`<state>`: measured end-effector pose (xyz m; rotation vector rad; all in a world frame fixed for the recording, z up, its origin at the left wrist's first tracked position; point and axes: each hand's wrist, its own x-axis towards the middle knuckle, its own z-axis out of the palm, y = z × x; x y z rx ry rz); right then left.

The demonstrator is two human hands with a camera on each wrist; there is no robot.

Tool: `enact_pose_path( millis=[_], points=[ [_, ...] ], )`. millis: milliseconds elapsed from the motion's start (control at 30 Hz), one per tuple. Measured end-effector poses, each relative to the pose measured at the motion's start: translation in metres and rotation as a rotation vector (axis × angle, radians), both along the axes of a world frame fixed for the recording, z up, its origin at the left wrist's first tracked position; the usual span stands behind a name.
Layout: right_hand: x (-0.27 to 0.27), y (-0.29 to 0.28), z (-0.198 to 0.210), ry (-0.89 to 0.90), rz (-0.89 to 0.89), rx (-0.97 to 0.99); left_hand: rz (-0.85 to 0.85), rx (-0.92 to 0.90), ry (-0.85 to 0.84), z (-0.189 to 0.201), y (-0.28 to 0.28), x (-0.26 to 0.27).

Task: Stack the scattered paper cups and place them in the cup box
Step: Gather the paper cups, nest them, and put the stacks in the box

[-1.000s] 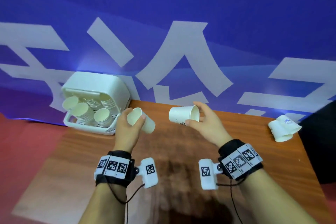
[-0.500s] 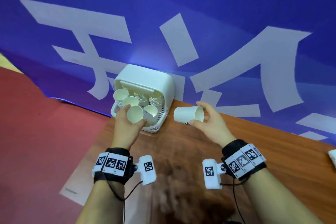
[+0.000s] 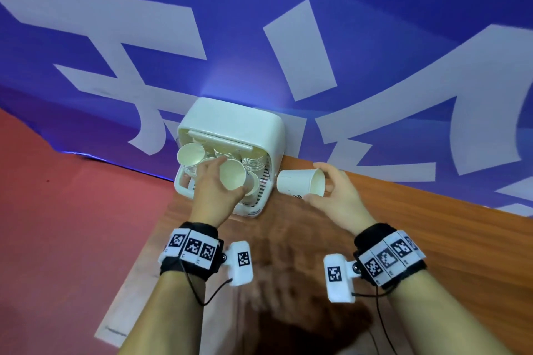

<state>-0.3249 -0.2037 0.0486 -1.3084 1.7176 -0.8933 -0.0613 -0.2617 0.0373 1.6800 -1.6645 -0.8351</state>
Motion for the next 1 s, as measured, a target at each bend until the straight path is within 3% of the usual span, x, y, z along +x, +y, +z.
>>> enact_pose_path(
  millis=[567, 1000],
  points=[
    [-0.003, -0.034, -0.029, -0.019, -0.005, 0.073, -0.178, -0.016, -0.254, -0.060, -0.036, -0.024],
    [0.003, -0.034, -0.020, -0.031, 0.048, 0.071, -0.127, 0.016, -0.308, -0.080, -0.034, -0.030]
  ],
)
